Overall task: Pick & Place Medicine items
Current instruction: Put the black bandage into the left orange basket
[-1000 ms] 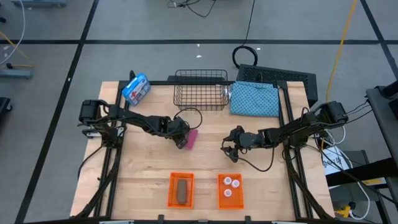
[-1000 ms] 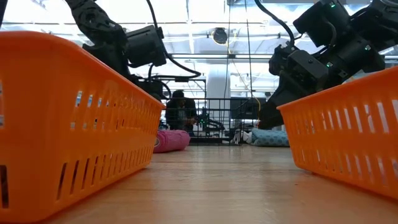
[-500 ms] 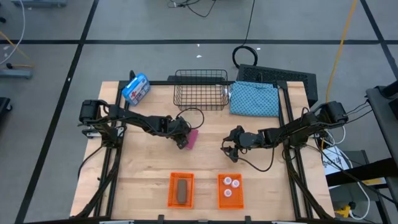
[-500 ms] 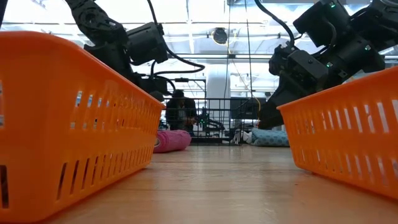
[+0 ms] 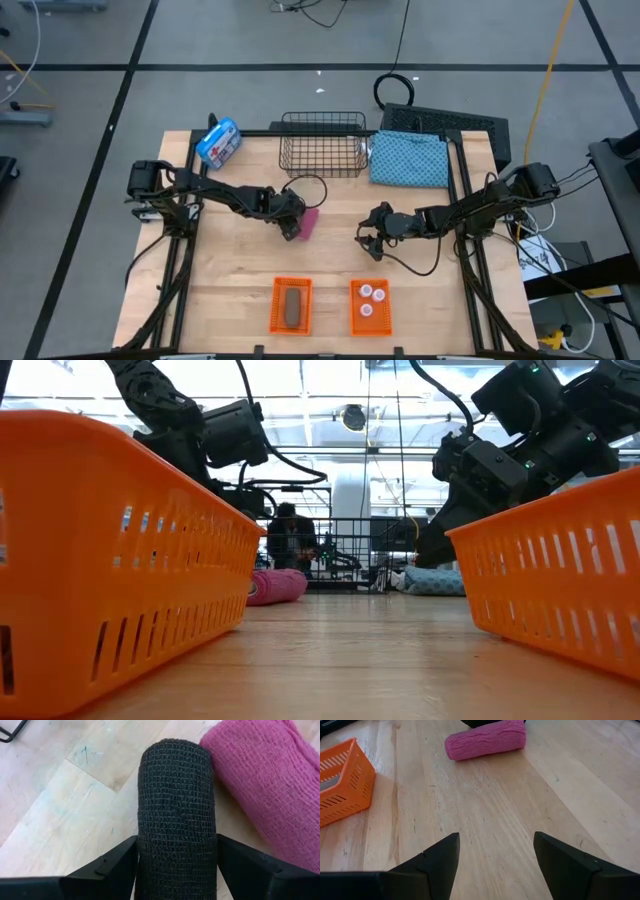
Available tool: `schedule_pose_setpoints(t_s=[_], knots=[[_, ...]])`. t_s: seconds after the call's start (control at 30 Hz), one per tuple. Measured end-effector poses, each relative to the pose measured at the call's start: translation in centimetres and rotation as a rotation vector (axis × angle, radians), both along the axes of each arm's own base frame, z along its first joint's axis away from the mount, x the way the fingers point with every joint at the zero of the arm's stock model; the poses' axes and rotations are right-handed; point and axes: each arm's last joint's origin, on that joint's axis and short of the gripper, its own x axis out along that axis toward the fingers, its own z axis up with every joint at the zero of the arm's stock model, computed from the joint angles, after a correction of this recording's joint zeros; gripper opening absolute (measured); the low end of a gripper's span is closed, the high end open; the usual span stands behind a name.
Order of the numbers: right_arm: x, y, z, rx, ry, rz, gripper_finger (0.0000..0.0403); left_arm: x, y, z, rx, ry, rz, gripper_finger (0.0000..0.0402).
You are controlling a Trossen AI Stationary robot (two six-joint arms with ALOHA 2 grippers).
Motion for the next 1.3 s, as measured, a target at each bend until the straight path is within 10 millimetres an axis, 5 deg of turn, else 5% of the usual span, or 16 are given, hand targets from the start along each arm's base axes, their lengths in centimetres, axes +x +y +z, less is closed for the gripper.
schedule_pose_setpoints(t_s=[0.37,0.8,1.3], knots=[[0.0,0.0,0.0,0.0,0.0,0.0,0.0244,0.01,0.01,0.01,-0.001,-0.002,0.004,0.0256],[0.0,0.0,0.0,0.0,0.0,0.0,0.0244,0.08,0.01,0.04,-0.004,-0.011,0.007,0.0178],[0.0,0.0,0.0,0.0,0.0,0.0,0.0244,0.1,-0.01,0.04,-0.003,-0.014,0.006,0.0222]])
